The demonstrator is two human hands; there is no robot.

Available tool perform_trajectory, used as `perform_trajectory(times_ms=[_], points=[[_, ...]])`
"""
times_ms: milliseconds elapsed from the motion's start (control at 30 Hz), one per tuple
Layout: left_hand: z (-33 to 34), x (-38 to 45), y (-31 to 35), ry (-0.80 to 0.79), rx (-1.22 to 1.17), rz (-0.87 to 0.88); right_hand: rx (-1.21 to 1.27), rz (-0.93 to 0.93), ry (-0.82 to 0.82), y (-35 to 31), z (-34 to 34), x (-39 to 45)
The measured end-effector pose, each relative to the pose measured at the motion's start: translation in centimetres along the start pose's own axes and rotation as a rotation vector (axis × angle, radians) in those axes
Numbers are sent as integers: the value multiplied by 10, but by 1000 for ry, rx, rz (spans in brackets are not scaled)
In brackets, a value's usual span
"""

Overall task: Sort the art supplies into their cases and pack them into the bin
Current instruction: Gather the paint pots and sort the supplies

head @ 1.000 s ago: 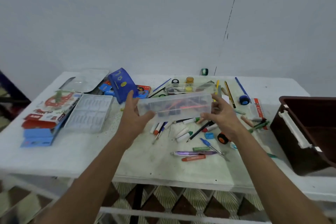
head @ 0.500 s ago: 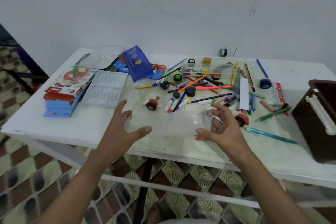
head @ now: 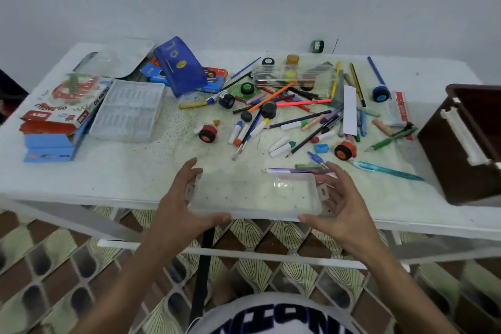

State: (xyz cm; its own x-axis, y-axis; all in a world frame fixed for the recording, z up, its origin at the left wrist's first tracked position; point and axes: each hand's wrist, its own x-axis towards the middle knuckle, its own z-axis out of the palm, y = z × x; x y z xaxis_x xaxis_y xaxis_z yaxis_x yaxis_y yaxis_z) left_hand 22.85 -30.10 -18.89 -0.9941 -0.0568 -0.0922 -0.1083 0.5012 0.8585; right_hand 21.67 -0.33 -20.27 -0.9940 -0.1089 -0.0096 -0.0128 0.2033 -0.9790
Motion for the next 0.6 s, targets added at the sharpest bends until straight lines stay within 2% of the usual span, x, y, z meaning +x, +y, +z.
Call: perform_trajectory(times_ms=[467, 600], points=[[1, 56, 21, -3, 150, 45, -239, 48, 200, -13, -14, 33], [-17, 85, 17, 207, 185, 43, -285, 1, 386, -20, -40, 40]])
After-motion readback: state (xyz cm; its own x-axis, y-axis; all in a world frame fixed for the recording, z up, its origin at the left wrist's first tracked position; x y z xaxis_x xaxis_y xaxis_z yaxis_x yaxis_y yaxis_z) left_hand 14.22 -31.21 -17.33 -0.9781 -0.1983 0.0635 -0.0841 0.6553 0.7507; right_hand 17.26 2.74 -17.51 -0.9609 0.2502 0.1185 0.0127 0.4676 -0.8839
